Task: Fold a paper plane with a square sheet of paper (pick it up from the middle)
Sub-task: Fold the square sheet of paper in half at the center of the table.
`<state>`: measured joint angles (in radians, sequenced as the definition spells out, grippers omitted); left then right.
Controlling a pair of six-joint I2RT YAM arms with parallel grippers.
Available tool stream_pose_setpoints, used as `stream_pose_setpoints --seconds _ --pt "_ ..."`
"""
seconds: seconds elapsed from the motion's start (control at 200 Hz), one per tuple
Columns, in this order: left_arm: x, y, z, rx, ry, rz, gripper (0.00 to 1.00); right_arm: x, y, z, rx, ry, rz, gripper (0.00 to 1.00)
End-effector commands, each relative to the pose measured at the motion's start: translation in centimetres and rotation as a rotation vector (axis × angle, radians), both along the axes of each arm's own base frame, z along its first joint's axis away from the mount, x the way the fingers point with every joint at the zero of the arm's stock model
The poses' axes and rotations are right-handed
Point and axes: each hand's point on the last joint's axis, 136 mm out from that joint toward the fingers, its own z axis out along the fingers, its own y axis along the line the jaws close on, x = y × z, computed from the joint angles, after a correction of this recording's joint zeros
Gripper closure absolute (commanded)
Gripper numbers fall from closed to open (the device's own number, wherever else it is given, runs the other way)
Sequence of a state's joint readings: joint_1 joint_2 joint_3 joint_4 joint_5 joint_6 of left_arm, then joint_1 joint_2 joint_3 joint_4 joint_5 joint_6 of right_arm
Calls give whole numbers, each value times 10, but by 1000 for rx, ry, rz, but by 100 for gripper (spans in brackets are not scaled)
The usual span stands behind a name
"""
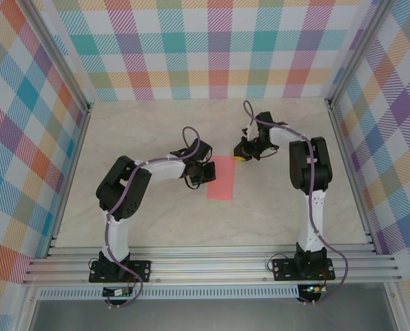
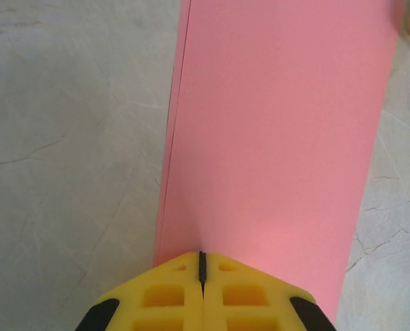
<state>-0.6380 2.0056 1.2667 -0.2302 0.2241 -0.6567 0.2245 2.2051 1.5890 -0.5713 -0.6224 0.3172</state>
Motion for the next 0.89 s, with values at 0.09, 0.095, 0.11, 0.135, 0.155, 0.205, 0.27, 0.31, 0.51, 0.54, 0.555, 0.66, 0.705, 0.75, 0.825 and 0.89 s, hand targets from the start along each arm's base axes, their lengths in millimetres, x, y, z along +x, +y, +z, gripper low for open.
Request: stream_pose_setpoints --seconds 0.09,0.095,0.11,0.135,0.155,0.205,0.27,0.31,0.51,0.54,0.555,0.66,0.705,0.75,0.825,0.89 --pt "-31 10 -30 79 116 -38 100 -44 13 42 115 -42 -8 95" --pt "-31 10 -29 77 116 -37 100 -46 13 42 117 -43 -8 95" --pt "-31 10 -30 77 117 -37 100 -50 14 42 122 -40 -5 96" --pt "-31 10 -29 77 116 -38 100 -59 16 41 125 -35 -2 96" --pt "-31 9 -29 77 116 -41 100 -66 17 39 121 -28 1 96" --pt "-31 9 -28 74 116 -40 100 -82 20 36 121 -16 13 96" --pt "-31 9 -27 73 113 -41 100 -104 28 33 120 -2 48 96" --pt "-30 9 -26 72 112 -42 100 -115 30 29 112 12 63 97" --pt "-31 8 -26 70 113 -44 100 -149 37 10 108 76 101 97" --pt "-30 8 -26 70 113 -44 100 -152 38 7 107 85 107 97" --pt "-30 8 -26 71 113 -43 100 -153 37 4 103 90 106 97" --pt "-30 8 -26 70 112 -42 100 -162 33 -7 82 111 111 97" --pt "-30 8 -26 70 111 -43 100 -166 32 -11 78 125 116 97" --pt "-30 8 -25 69 111 -42 100 -169 31 -13 74 130 119 97" --pt "-29 7 -26 70 112 -44 100 -175 26 -21 46 143 123 97" --pt "-29 7 -25 68 110 -42 100 -180 21 -26 24 150 124 97"
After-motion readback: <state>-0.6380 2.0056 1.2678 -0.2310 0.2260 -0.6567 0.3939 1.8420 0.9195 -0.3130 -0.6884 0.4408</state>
